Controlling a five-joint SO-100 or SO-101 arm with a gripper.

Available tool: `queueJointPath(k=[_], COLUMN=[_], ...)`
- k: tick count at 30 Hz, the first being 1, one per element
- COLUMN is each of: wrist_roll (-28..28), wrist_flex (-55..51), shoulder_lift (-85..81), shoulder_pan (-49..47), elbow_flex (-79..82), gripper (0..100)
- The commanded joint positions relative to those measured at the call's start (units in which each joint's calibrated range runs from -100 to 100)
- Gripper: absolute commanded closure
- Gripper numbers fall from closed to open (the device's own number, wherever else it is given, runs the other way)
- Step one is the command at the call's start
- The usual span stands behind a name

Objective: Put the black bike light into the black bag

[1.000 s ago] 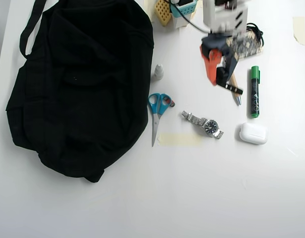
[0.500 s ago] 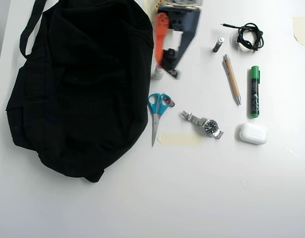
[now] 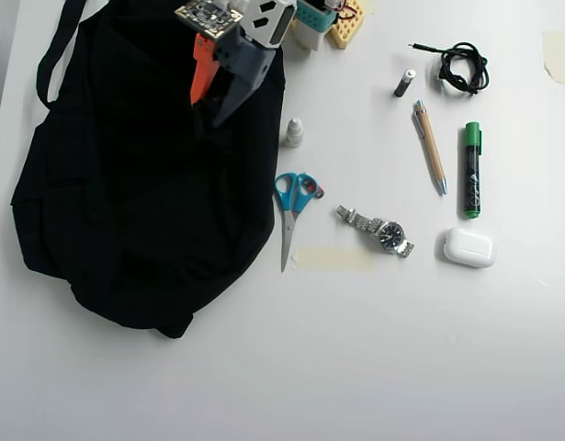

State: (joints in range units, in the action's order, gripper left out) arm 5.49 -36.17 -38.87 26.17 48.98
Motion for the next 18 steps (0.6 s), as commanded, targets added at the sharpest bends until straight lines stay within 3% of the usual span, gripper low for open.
queueJointPath(k=[1,4,9,16,17,18], wrist_roll=[-0.15,-0.2,-1.04,-1.19,0.01,-0.25], wrist_flex=[13.52,21.45,23.68,23.86,23.68,23.43], shoulder_lift=[-0.8,9.24,41.69,52.72,52.23,51.65], shoulder_pan=[5.25,7.12,6.59,12.05,11.83,11.31], elbow_flex=[7.27,5.56,-22.38,-24.54,-24.54,-24.54], gripper=[98,98,98,96,91,73])
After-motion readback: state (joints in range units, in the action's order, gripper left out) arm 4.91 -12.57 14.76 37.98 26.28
